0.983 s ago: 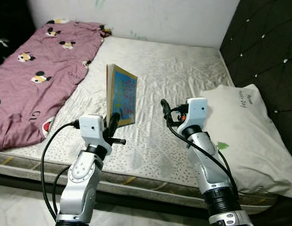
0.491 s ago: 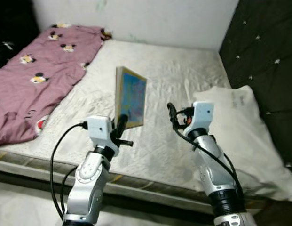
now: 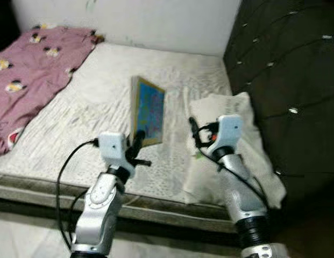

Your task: Clean up the room

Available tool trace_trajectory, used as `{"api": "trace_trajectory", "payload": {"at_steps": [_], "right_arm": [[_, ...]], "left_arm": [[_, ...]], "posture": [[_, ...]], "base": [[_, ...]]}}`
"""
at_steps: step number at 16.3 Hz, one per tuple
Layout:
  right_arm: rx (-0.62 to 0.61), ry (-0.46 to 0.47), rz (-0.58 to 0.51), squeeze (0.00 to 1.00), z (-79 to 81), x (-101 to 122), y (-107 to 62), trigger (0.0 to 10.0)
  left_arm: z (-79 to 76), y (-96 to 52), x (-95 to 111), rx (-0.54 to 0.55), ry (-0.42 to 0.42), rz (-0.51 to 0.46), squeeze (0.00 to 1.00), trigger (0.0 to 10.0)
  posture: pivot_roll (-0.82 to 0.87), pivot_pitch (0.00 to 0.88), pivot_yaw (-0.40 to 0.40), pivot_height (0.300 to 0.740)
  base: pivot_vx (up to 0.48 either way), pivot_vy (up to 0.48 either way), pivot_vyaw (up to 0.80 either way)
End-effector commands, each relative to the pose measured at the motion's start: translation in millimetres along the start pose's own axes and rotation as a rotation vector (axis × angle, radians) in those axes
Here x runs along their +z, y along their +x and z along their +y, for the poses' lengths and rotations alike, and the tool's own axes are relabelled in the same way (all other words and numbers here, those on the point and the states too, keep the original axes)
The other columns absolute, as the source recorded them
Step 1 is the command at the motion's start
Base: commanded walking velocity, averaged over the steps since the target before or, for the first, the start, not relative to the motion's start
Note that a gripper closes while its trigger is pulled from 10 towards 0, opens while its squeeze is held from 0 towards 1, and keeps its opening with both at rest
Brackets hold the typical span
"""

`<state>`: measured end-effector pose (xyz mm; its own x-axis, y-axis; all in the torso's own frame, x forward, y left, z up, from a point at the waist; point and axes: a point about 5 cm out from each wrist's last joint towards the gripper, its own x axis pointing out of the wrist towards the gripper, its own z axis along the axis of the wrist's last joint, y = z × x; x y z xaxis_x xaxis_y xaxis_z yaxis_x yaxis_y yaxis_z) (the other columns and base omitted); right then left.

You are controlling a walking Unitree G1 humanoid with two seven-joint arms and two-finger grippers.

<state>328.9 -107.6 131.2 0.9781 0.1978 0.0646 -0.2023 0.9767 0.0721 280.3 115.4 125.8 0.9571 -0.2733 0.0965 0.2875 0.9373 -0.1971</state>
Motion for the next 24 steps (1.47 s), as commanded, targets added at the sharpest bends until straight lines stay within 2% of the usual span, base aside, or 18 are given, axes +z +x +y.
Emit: {"api": "trace_trajectory", "payload": {"at_steps": [1,7,17,21,24], "right_arm": [[0.005,-0.009,-0.010,0.00,0.4,3.1,1.4,10.0],[-0.002,0.007,-0.003,0.00,-0.3,2.1,1.6,10.0],[-0.003,-0.004,-0.006,0.00,-0.3,1.9,3.3,10.0],[-0.001,-0.004,0.002,0.00,0.9,-1.7,0.8,10.0],[-0.005,-0.009,0.003,0.00,-2.0,-1.7,1.6,10.0]], "left_arm": [[-0.4,1.4,10.8,-0.009,0.008,-0.060,0.00,10.0],[-2.9,0.1,12.8,-0.052,0.014,-0.077,0.00,10.0],[-3.7,1.0,13.8,-0.070,0.013,-0.087,0.00,10.0],[-5.3,3.0,15.5,-0.057,-0.049,-0.095,0.00,10.0],[-5.0,3.3,14.3,-0.047,-0.046,-0.083,0.00,10.0]], "posture": [[-0.02,0.050,-0.046,0.740],[-0.02,0.049,-0.047,0.740],[-0.01,0.040,-0.046,0.740],[-0.01,0.037,-0.043,0.740],[-0.01,0.038,-0.045,0.740]], "base": [[0.000,0.000,0.00],[0.000,0.000,0.00],[0.307,0.000,0.00],[0.072,0.000,0.00],[0.000,0.000,0.00]]}}
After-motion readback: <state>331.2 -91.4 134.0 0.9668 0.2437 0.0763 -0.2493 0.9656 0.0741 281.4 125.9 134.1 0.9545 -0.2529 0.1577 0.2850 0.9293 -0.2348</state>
